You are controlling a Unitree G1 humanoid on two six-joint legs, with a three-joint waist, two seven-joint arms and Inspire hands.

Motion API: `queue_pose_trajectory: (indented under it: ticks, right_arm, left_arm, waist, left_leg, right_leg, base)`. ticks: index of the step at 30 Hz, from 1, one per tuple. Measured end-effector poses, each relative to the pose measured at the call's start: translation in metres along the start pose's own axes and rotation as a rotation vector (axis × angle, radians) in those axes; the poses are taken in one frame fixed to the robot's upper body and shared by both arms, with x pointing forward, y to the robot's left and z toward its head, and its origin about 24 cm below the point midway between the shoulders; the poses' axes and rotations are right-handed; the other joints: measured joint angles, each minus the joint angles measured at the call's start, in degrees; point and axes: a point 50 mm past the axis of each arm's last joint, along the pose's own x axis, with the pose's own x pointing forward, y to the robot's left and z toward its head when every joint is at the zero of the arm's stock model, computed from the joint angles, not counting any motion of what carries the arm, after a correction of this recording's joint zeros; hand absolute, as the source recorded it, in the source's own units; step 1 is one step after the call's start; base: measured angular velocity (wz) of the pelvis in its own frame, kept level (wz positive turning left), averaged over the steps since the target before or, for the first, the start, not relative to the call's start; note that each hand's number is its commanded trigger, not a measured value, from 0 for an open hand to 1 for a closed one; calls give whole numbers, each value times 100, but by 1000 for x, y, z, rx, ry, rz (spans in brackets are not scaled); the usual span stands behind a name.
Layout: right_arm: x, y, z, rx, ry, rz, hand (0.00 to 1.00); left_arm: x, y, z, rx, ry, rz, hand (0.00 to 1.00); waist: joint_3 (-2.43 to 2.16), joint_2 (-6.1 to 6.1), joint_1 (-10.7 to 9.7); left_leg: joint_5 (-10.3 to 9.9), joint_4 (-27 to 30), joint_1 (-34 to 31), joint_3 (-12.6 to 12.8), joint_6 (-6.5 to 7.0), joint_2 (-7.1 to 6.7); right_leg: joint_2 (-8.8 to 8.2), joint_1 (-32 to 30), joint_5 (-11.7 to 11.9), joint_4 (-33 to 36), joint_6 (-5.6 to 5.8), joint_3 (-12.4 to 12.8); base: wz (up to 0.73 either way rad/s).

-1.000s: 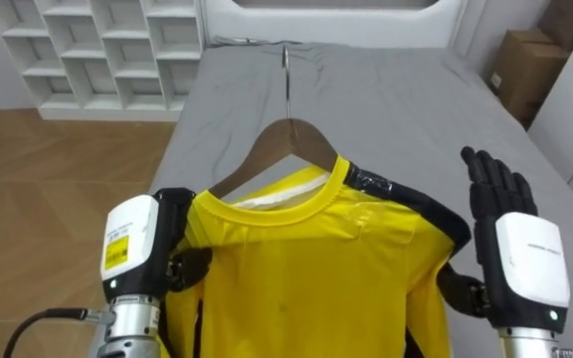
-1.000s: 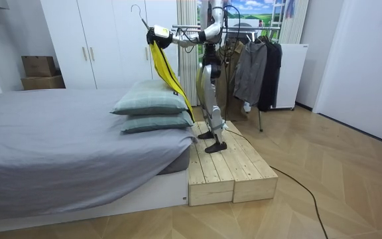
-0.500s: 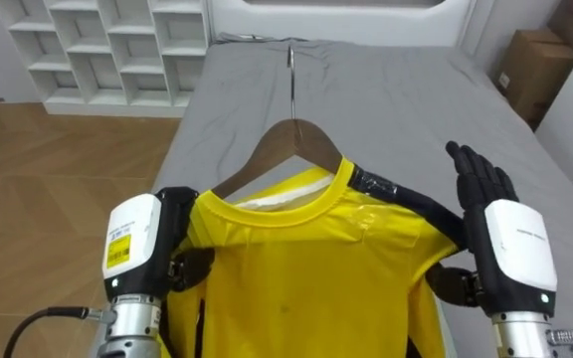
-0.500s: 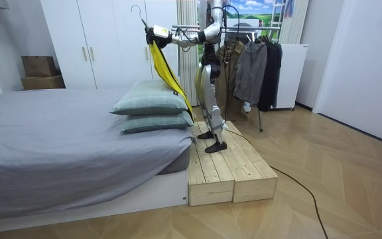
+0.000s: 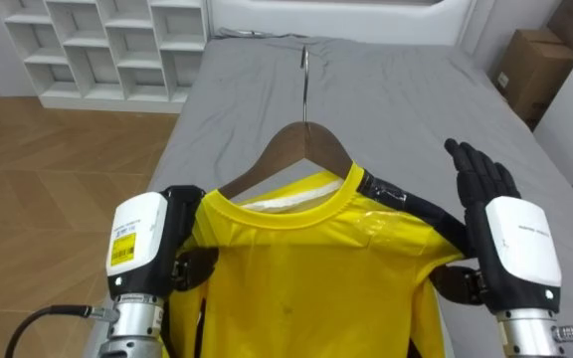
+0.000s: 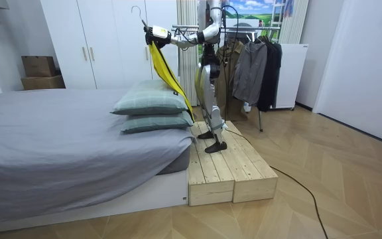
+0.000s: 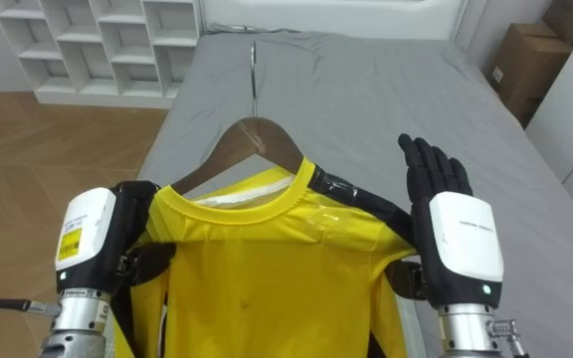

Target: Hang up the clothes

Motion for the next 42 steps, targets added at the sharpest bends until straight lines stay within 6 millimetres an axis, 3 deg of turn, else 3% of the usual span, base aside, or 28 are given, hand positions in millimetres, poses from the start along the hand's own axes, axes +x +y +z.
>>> queue_pose_trajectory:
  ticks: [26,32,33,35,36,37,38,39,40,41,42]
  right_arm:
    - [16,3,12,-69,-81,106,0]
    - [15,6,9,-60,-64,121,0]
    - [13,9,7,-55,-50,134,0]
    - [10,15,4,-37,-27,161,0]
    - [9,18,7,-21,-27,167,0]
    - [12,19,12,-15,-47,167,0]
    - [14,20,15,-13,-60,168,0]
    - [15,22,19,-2,-65,174,0]
    - [15,22,17,20,-45,173,0]
    - [15,21,14,20,-31,170,0]
    - [14,22,6,9,-1,182,0]
  left_arm:
    - [2,2,2,77,-44,2,100]
    - [1,1,3,82,-50,-2,100]
    - [1,0,4,83,-56,-8,100]
    - [0,-2,5,83,-58,-13,100]
    - [0,-1,5,88,-59,-11,100]
    - [1,1,3,94,-52,-4,100]
    - [1,3,1,99,-47,3,100]
    - [1,2,1,98,-43,0,100]
    - [2,-2,7,87,-62,-12,100]
    - [4,-4,11,81,-79,-17,100]
    - [2,-8,14,83,-93,-33,100]
  waist:
    - [1,-12,156]
    - [34,-66,242]
    - [37,-69,290]
    - [59,-51,335]
    - [61,-49,335]
    - [5,-122,343]
    - [25,-110,360]
    - [64,-122,222]
    - [77,-149,188]
    - [85,-160,182]
    - [56,-226,209]
  left_leg:
    - [1,-103,8,-187,-1,-4]
    - [4,-174,75,-218,-2,10]
    - [7,-234,134,-272,-6,26]
    - [11,-253,219,-642,-11,121]
    - [9,-236,197,-856,-16,133]
    - [-37,-221,141,-875,-71,100]
    - [-60,-183,79,-846,-89,94]
    - [-150,117,-141,-767,-155,28]
    - [-90,-35,-417,-655,-78,-121]
    - [85,-215,-633,-625,73,-190]
    - [506,-165,-793,-372,241,-271]
  right_leg:
    - [-7,38,0,-2,0,-259]
    - [8,49,0,16,0,-283]
    - [27,24,-1,66,0,-288]
    - [84,-135,-29,348,2,-296]
    - [118,-157,-36,148,-28,-253]
    - [64,-54,98,-192,-58,-294]
    - [62,-37,132,-216,-83,-301]
    - [17,14,144,-211,-97,-114]
    - [-57,26,141,-203,-91,192]
    - [-108,15,119,-194,-56,253]
    - [-211,6,2,-133,99,291]
  base:
    - [3]
    - [-1]
    - [-10]
    - [-18]
    - [-30]
    - [-32]
    - [-4]
    - [37]
    - [62]
    - [63]
    - [47]
